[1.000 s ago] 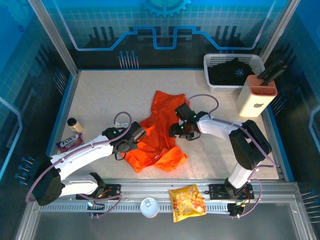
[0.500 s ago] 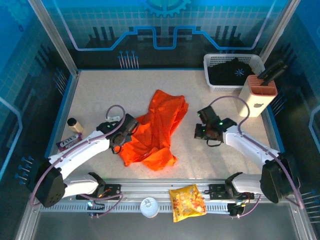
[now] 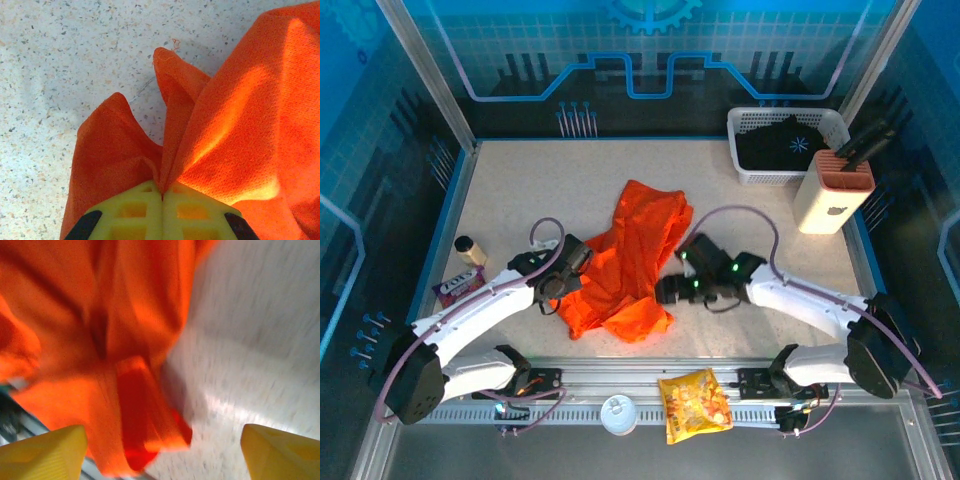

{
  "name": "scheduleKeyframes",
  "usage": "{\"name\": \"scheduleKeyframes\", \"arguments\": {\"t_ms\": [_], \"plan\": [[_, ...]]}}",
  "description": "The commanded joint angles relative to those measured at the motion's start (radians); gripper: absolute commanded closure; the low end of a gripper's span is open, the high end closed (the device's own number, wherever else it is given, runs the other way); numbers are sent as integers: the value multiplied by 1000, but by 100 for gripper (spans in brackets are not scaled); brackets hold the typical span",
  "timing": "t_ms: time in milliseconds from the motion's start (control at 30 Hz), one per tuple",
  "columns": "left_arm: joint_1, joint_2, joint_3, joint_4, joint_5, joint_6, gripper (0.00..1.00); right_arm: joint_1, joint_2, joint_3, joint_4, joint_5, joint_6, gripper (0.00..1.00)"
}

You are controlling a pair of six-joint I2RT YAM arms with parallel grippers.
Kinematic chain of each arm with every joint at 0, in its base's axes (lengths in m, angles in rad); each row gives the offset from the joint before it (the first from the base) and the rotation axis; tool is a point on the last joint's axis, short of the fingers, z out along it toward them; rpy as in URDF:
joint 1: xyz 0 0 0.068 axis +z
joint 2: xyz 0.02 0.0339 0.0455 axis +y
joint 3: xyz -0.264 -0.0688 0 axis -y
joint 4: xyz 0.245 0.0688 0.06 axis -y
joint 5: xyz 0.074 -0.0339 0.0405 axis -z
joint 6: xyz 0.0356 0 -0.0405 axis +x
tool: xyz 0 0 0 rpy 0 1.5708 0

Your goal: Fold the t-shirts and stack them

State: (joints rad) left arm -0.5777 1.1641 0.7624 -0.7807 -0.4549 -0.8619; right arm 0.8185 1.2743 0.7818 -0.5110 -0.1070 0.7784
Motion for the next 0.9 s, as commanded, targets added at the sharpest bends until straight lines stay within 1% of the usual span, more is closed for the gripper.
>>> {"name": "scheduleKeyframes", "arguments": {"t_ms": [0,67,133,300,400,433,500,567,600,633,700,767,867], "plan": [[7,12,33,-2,12,23,100,85,-76,-79,80,-1,167,17],[7,16,43,-3,10,32,100,122,-83,-108,93,23,188,21],[8,18,43,3,14,32,100,140,-73,-121,112,41,198,27],[6,1,28,8,27,16,100,142,-19,-87,171,40,186,32],[8,-13,16,9,28,11,100,149,33,-44,167,31,165,41],[7,-15,14,8,27,11,100,152,50,-34,163,29,160,45],[7,-15,14,5,25,10,100,157,70,-24,164,26,158,59],[7,-15,12,6,25,11,100,159,69,-18,157,27,159,84],[7,-15,11,6,25,10,100,158,60,-13,140,38,157,94],[8,-14,12,6,25,11,100,159,45,-3,104,62,150,100],[7,-13,13,3,23,12,100,153,9,33,-9,132,121,100],[7,-13,14,1,19,12,100,128,-34,81,-176,226,84,100],[8,-13,15,-3,15,16,100,39,-114,123,-397,364,37,100]]}}
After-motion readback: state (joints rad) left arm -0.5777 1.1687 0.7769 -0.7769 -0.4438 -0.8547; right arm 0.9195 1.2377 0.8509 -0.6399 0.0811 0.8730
